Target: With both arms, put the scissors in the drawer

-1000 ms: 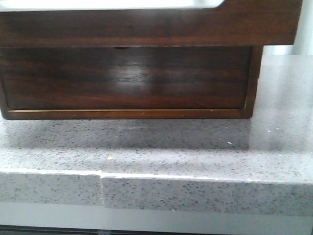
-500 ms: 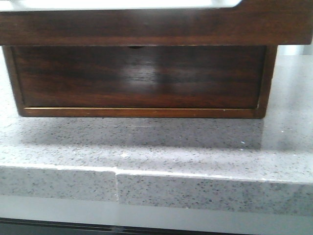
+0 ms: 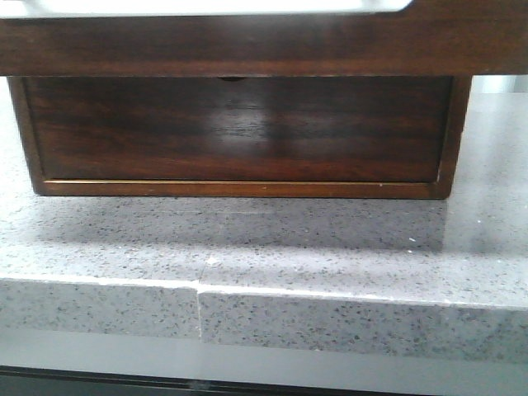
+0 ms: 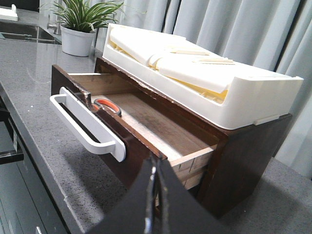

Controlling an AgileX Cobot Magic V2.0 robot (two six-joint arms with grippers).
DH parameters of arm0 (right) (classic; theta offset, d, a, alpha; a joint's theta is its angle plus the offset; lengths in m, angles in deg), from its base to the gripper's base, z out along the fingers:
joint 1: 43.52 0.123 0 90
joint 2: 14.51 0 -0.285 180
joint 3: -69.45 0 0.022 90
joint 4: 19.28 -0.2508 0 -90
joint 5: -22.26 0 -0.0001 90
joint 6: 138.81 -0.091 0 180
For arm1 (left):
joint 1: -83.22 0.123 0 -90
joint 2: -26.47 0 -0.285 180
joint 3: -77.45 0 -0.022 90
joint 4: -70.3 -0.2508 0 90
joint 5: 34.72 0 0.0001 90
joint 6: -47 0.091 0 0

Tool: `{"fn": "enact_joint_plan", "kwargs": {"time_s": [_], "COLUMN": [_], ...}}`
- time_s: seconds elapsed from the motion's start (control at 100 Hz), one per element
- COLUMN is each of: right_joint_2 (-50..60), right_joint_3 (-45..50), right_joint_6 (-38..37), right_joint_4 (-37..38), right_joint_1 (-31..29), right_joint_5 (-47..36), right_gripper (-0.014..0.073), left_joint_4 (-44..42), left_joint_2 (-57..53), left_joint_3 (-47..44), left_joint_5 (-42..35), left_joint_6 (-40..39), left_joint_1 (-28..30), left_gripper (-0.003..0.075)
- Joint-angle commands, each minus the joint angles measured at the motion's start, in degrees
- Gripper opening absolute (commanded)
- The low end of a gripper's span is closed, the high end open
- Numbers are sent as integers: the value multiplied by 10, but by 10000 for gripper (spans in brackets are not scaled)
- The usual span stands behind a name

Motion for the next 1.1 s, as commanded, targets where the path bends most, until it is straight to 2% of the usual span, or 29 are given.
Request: {"fn": "enact_joint_plan", "kwargs": {"time_s": [0.0, 0.32, 0.4, 0.46, 0.56, 0.77, 0.83, 0.9, 1.0, 1.04, 1.09], "right_joint_2": [-9, -9, -9, -9, -9, -4, -4, -2, 11, 24, 40], "right_joint_3": [-10, -9, -1, 18, 66, 265, 325, 388, 441, 437, 439], "right_joint_6": [0, 0, 0, 0, -4, -125, -135, -135, -135, -135, -135], "right_joint_4": [13, 13, 15, 50, 44, 16, -7, -28, -28, -28, -28], "right_joint_1": [0, 0, -20, -58, -139, -324, -374, -421, -468, -480, -488], "right_joint_5": [-46, -46, -47, -44, -99, -356, -468, -546, -558, -498, -461], "right_gripper": [-38, -38, -38, -38, -38, -38, -38, -38, -38, -38, -38], "left_joint_4": [5, 5, 5, 5, 5, 5, 5, 5, 5, 5, 5], "left_joint_2": [-19, -19, -19, -19, -19, -19, -19, -19, -19, -19, -19], "left_joint_3": [-11, -11, -11, -11, -11, -11, -11, -11, -11, -11, -11], "left_joint_5": [-21, -21, -21, -21, -21, -21, -21, -21, -21, -21, -22], "left_joint_6": [-6, -6, -6, -6, -6, -6, -6, -6, -6, -6, -6], "left_joint_1": [-1, -1, -1, -1, -1, -1, -1, -1, -1, -1, -1], "left_gripper": [-20, -20, -20, -20, -20, -20, -20, -20, -20, -20, -20]}}
